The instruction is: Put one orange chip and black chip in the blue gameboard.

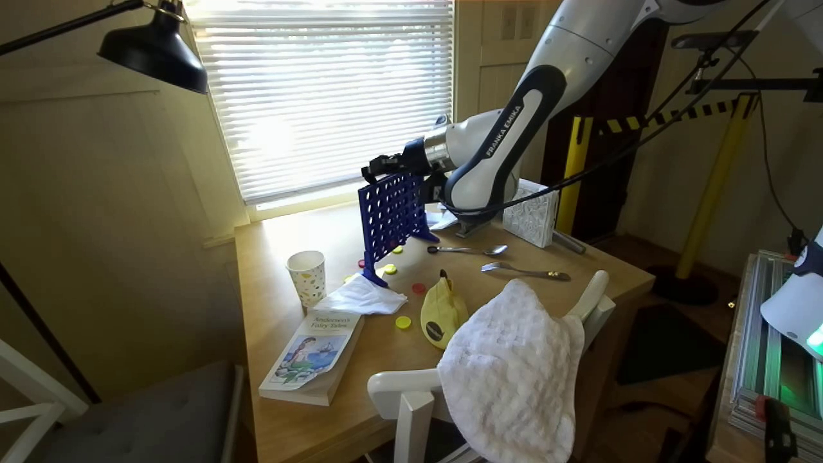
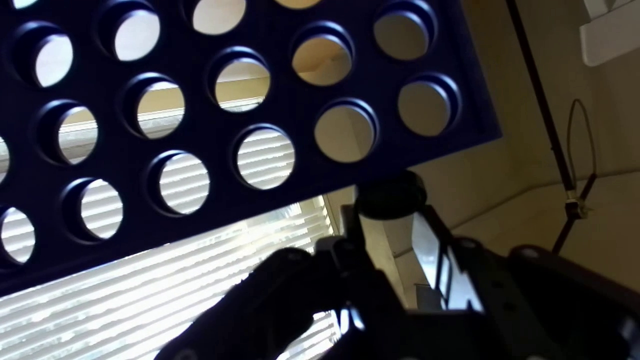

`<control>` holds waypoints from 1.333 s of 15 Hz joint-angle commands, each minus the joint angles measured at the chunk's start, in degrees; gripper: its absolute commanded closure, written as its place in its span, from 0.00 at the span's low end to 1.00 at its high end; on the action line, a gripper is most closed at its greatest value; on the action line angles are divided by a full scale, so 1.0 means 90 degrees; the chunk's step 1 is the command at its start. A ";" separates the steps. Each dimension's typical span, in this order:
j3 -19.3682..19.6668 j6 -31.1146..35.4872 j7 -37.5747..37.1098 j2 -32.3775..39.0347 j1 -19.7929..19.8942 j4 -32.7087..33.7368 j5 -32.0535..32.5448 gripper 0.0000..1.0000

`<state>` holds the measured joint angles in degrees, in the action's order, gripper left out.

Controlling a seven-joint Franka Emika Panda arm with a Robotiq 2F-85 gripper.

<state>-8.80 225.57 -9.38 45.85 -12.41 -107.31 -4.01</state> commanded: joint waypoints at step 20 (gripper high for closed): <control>0.0314 -0.0346 0.0996 -0.0961 -0.0556 -0.0583 -0.1273 0.00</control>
<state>-8.51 225.14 -5.90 42.61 -13.95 -108.27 -6.97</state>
